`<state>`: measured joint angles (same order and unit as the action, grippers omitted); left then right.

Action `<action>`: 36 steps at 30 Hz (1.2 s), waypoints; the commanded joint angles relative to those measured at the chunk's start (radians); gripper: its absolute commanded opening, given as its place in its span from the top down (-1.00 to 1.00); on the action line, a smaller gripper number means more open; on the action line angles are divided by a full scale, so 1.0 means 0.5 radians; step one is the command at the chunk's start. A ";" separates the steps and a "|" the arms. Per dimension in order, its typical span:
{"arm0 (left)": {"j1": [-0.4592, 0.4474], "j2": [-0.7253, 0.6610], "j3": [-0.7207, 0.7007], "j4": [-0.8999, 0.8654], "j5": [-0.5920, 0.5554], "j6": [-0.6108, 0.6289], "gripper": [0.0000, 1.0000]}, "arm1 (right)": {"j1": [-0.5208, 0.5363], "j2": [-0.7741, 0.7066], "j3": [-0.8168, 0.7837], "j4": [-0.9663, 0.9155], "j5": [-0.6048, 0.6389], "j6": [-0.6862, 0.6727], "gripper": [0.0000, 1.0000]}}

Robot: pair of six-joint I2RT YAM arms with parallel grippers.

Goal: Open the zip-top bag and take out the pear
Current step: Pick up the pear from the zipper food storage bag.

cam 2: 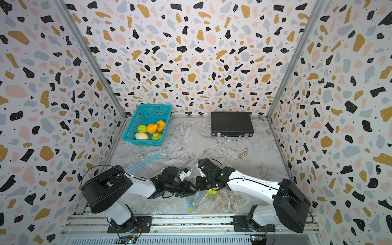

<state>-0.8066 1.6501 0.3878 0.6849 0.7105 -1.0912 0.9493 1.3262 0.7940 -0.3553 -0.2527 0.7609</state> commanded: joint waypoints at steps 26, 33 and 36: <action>0.054 0.376 -0.192 0.521 -0.026 -0.067 0.02 | 0.267 -0.063 0.517 -0.115 -0.141 0.023 1.00; 0.050 0.314 -0.291 1.095 -0.025 -0.363 -0.54 | 0.267 -0.058 0.571 -0.129 -0.150 0.001 1.00; 0.026 0.299 -0.264 1.153 -0.022 -0.431 -0.97 | 0.267 -0.027 0.585 -0.098 -0.181 0.015 1.00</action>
<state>-0.7883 1.7893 0.2665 1.2613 0.7319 -1.2575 1.0786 1.3102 1.0359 -0.4271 -0.3222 0.7673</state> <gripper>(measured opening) 0.979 0.046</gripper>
